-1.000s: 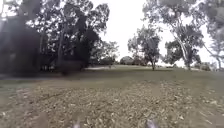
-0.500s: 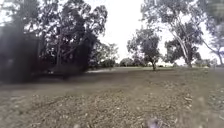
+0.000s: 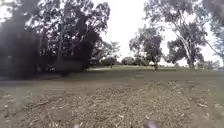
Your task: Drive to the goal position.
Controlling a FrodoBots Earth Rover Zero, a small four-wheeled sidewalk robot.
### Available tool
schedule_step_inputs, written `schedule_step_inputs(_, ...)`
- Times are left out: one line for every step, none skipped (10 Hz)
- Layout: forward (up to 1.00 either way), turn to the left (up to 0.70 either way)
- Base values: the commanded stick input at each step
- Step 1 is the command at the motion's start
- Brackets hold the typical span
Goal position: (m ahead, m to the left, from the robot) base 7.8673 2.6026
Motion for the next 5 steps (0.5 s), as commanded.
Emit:
schedule_step_inputs(0.70,-0.30)
schedule_step_inputs(0.70,-0.16)
schedule_step_inputs(0.70,-0.06)
schedule_step_inputs(0.70,-0.01)
schedule_step_inputs(0.70,0.00)
